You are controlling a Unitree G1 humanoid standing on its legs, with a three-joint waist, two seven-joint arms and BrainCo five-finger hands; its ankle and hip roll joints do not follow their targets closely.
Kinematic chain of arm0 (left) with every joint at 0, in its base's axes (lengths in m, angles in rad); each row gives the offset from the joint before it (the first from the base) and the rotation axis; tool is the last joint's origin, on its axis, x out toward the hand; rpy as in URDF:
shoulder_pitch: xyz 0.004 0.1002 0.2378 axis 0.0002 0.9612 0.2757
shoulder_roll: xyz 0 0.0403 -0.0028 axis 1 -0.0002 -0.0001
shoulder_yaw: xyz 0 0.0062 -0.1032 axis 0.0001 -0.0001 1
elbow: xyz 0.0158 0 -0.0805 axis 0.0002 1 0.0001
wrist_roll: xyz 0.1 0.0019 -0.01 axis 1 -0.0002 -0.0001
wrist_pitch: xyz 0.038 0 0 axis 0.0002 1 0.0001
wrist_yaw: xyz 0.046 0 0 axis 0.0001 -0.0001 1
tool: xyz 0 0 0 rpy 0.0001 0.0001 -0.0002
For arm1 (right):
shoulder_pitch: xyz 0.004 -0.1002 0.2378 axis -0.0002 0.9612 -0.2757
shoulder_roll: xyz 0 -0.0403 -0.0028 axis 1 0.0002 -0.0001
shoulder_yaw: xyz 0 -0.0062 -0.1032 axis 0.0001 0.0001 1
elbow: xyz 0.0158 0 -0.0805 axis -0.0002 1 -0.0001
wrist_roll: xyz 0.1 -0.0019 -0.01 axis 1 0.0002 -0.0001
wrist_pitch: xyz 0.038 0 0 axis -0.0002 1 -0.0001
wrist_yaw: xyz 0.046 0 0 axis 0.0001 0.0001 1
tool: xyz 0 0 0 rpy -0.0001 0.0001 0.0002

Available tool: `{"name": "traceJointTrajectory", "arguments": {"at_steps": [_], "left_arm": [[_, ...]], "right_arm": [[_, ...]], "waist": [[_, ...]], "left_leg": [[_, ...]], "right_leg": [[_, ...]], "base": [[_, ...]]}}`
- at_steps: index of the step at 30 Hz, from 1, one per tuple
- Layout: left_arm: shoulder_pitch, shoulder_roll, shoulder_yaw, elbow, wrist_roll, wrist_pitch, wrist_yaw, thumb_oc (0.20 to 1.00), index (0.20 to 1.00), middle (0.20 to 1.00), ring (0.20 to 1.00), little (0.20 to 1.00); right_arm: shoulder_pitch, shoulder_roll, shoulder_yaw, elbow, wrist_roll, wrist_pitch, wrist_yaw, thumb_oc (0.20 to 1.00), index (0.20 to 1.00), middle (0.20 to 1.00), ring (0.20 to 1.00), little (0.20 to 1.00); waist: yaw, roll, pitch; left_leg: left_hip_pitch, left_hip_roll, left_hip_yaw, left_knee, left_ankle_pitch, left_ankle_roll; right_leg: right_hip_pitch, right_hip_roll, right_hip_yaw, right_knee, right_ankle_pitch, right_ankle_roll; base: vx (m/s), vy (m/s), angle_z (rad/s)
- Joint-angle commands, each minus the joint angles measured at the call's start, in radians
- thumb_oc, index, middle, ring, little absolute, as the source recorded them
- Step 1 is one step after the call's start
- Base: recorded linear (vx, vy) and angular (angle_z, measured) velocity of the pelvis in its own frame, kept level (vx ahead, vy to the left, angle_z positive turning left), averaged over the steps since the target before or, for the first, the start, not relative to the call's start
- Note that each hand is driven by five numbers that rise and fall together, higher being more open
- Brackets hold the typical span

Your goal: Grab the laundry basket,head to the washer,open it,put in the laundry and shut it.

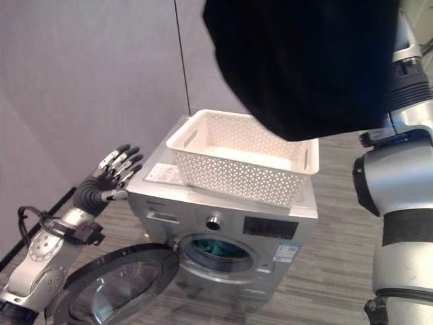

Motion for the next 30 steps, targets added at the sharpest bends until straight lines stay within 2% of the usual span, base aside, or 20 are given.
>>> {"name": "traceJointTrajectory", "arguments": {"at_steps": [1, 4, 9, 12, 13, 15, 16, 21, 30], "left_arm": [[-0.092, 0.041, -0.010, -0.107, -0.067, -0.086, -0.022, 1.000, 1.000, 1.000, 1.000, 1.000], [-0.158, -0.001, -0.060, -0.130, -0.092, -0.101, -0.013, 1.000, 1.000, 1.000, 1.000, 1.000], [-0.233, -0.018, -0.121, -0.132, -0.089, -0.112, 0.000, 1.000, 1.000, 1.000, 1.000, 1.000], [-0.291, -0.049, -0.159, -0.128, -0.085, -0.122, 0.023, 1.000, 1.000, 1.000, 1.000, 1.000], [-0.320, -0.064, -0.182, -0.123, -0.092, -0.123, 0.032, 1.000, 1.000, 1.000, 1.000, 1.000], [-0.321, -0.064, -0.183, -0.121, -0.093, -0.124, 0.032, 1.000, 1.000, 1.000, 1.000, 1.000], [-0.362, -0.089, -0.211, -0.114, -0.088, -0.132, 0.054, 1.000, 1.000, 1.000, 1.000, 1.000], [-0.492, -0.154, -0.280, -0.070, -0.055, -0.153, 0.106, 1.000, 1.000, 1.000, 1.000, 1.000], [-0.611, -0.208, -0.292, 0.042, 0.006, -0.172, 0.198, 1.000, 1.000, 1.000, 1.000, 1.000]], "right_arm": [[-0.178, -0.032, 0.078, 0.067, 0.042, -0.003, 0.008, 0.200, 0.200, 0.200, 0.200, 0.200], [-0.168, -0.019, 0.089, 0.097, 0.042, 0.002, 0.013, 0.200, 0.200, 0.200, 0.200, 0.200], [-0.158, 0.003, 0.093, 0.123, 0.047, 0.005, 0.016, 0.200, 0.200, 0.200, 0.200, 0.200], [-0.115, 0.070, 0.078, 0.138, 0.043, 0.009, 0.022, 0.200, 0.200, 0.200, 0.200, 0.200], [-0.092, 0.117, 0.071, 0.135, 0.048, 0.006, 0.027, 0.200, 0.200, 0.200, 0.200, 0.200], [-0.092, 0.116, 0.071, 0.135, 0.047, 0.006, 0.026, 0.200, 0.200, 0.200, 0.200, 0.200], [-0.076, 0.172, 0.064, 0.134, 0.056, 0.006, 0.030, 0.200, 0.200, 0.200, 0.200, 0.200], [-0.081, 0.275, 0.068, 0.105, 0.066, -0.001, 0.024, 0.200, 0.200, 0.200, 0.200, 0.200], [-0.034, 0.377, 0.032, -0.027, 0.158, -0.039, 0.029, 0.200, 0.200, 0.200, 0.200, 0.200]], "waist": [[0.016, -0.087, 0.014], [0.015, -0.097, 0.018], [0.011, -0.101, 0.023], [0.005, -0.098, 0.027], [0.001, -0.095, 0.027], [0.002, -0.095, 0.027], [-0.002, -0.093, 0.027], [-0.016, -0.089, 0.029], [-0.048, -0.083, 0.031]], "left_leg": [[-0.018, 0.082, -0.052, 0.002, -0.034, -0.080], [-0.025, 0.084, -0.061, 0.002, -0.033, -0.081], [-0.032, 0.083, -0.070, 0.002, -0.031, -0.082], [-0.030, 0.082, -0.072, 0.002, -0.031, -0.080], [-0.027, 0.082, -0.070, 0.002, -0.032, -0.079], [-0.026, 0.083, -0.069, 0.002, -0.032, -0.079], [-0.025, 0.084, -0.067, 0.002, -0.032, -0.078], [-0.030, 0.087, -0.067, 0.002, -0.027, -0.082], [-0.027, 0.092, -0.053, 0.002, -0.027, -0.083]], "right_leg": [[0.031, -0.121, -0.014, 0.004, 0.027, 0.114], [0.035, -0.113, -0.021, 0.004, 0.022, 0.109], [0.040, -0.109, -0.031, 0.004, 0.019, 0.105], [0.042, -0.109, -0.029, 0.004, 0.018, 0.101], [0.043, -0.108, -0.026, 0.004, 0.017, 0.099], [0.043, -0.108, -0.026, 0.004, 0.017, 0.099], [0.043, -0.107, -0.024, 0.004, 0.015, 0.096], [0.035, -0.102, -0.018, 0.004, 0.011, 0.091], [0.025, -0.097, 0.003, 0.004, 0.010, 0.085]], "base": [[0.01, -0.018, 0.05], [0.01, -0.019, 0.07], [0.01, -0.006, 0.05], [0.00, 0.001, 0.01], [0.00, 0.000, 0.00], [0.00, 0.000, 0.00], [0.00, 0.000, 0.00], [0.00, 0.000, 0.00], [0.00, 0.000, 0.00]]}}
